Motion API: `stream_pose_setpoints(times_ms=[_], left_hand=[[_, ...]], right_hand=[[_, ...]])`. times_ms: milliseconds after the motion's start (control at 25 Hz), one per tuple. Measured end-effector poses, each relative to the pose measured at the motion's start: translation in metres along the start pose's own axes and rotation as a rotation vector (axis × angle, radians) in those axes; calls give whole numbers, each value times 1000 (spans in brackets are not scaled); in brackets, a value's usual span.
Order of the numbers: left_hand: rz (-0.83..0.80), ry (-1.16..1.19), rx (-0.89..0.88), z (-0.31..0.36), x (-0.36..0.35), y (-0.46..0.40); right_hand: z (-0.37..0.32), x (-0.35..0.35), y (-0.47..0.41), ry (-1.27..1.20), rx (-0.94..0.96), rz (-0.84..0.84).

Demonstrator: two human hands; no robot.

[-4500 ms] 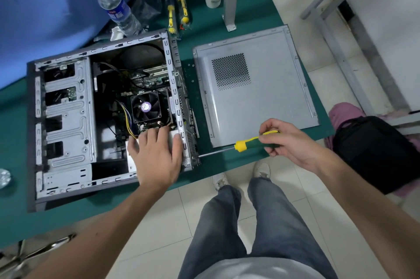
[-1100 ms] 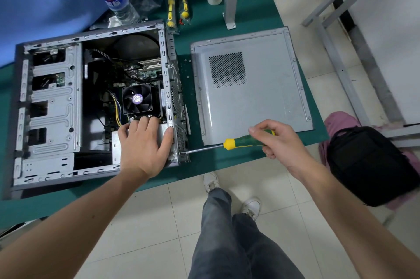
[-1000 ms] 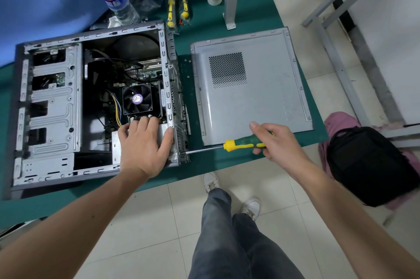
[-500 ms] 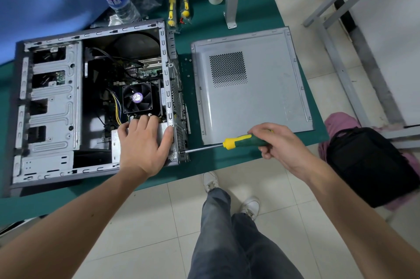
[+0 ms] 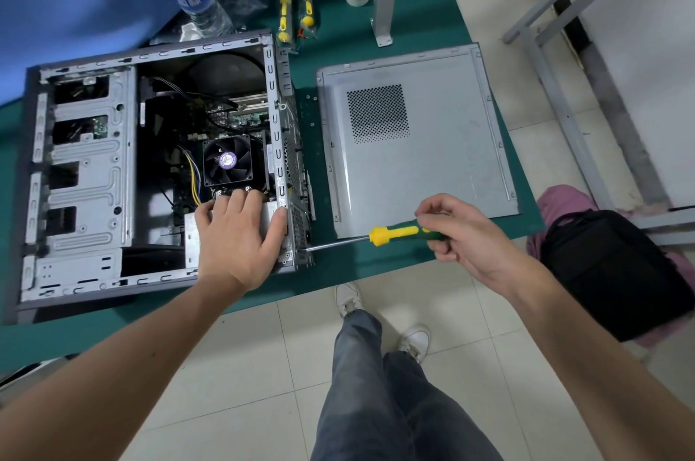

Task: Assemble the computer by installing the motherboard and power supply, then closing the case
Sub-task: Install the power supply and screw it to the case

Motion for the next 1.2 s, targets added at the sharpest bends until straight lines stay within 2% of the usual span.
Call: stream_pose_setpoints(times_ms=[120, 160, 320, 480, 680, 840, 1040, 1120, 1200], left_hand=[[1, 0, -2, 0, 0, 0], [2, 0, -3, 1, 0, 0], [3, 4, 0, 0, 0, -1], [0, 7, 1, 0, -1, 0], [-1, 5, -1, 1, 1, 1], [-3, 4, 0, 1, 0, 0], [-1, 7, -1, 1, -1, 0], [0, 10, 0, 0, 0, 1], [-2, 12, 0, 1, -1, 0]], right_hand=[[7, -1, 1, 293, -25, 12], [8, -3, 2, 286, -29, -6], [3, -3, 3, 10, 19, -50], [7, -3, 2, 266, -17, -5], [1, -4, 2, 3, 17, -54], [2, -4, 0, 264, -1, 13], [5, -7, 2, -44, -38, -69], [4, -4, 0, -2, -9, -31], [5, -1, 0, 147, -10, 38]])
Point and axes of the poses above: each hand's wrist, its own y-axis away from the middle knuckle, its own x-axis out of the back of the hand, z = x × y, the point moved 10 cm from there along -y, towards the middle knuckle, and after that the axes turned 5 degrees about x, right-handed, at the moved point
